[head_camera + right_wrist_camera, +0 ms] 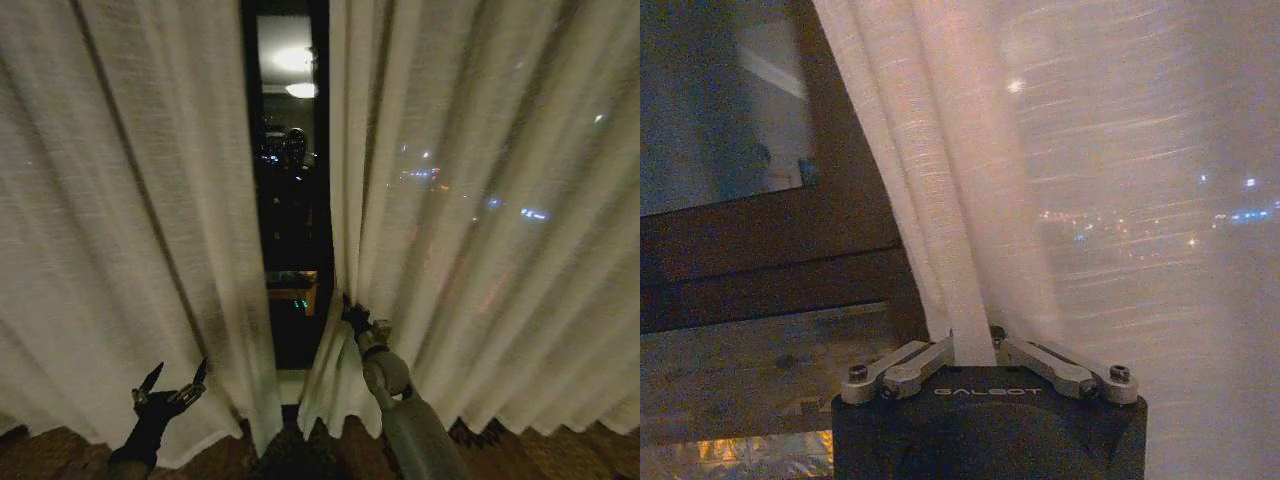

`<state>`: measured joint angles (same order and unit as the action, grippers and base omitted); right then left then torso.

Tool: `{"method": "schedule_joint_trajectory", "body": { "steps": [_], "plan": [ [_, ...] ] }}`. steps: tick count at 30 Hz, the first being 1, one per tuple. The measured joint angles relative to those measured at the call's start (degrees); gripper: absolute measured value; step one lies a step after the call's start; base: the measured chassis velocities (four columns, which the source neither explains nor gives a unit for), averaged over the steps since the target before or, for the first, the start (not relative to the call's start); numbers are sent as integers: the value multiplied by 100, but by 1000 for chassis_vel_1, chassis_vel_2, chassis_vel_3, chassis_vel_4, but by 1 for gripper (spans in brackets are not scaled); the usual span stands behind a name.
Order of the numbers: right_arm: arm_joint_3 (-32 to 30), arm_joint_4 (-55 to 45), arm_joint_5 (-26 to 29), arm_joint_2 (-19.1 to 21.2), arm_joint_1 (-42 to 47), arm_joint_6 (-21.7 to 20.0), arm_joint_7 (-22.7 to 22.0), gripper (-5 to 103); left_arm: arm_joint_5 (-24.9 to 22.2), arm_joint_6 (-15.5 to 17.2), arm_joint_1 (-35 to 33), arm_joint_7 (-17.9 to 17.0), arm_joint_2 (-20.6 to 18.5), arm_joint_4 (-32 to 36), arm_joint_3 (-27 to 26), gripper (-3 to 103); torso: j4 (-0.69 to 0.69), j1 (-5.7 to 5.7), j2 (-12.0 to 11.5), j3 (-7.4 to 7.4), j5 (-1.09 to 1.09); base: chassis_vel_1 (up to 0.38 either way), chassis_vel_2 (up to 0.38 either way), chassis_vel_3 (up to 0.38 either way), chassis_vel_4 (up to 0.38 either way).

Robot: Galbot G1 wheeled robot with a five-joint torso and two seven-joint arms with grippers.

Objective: Open the curtains by pulling them apart, changing their state from closed to fully open.

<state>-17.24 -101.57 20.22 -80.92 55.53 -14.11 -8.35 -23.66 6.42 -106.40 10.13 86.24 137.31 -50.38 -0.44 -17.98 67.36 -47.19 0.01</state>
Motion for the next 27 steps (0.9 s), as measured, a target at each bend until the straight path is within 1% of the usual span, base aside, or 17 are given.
{"method": "schedule_joint_trajectory", "body": {
  "steps": [12,27],
  "plan": [
    [-116,-94,0,61,81,0,19,0,1,-62,-47,124,17,-9,2,100,0,1,0,0,0,-353,-363,360,358],
    [-171,-136,-1,100,140,0,24,0,-1,-86,-89,142,41,-4,-5,100,0,1,0,0,0,-355,-343,362,346]
  ]
}}
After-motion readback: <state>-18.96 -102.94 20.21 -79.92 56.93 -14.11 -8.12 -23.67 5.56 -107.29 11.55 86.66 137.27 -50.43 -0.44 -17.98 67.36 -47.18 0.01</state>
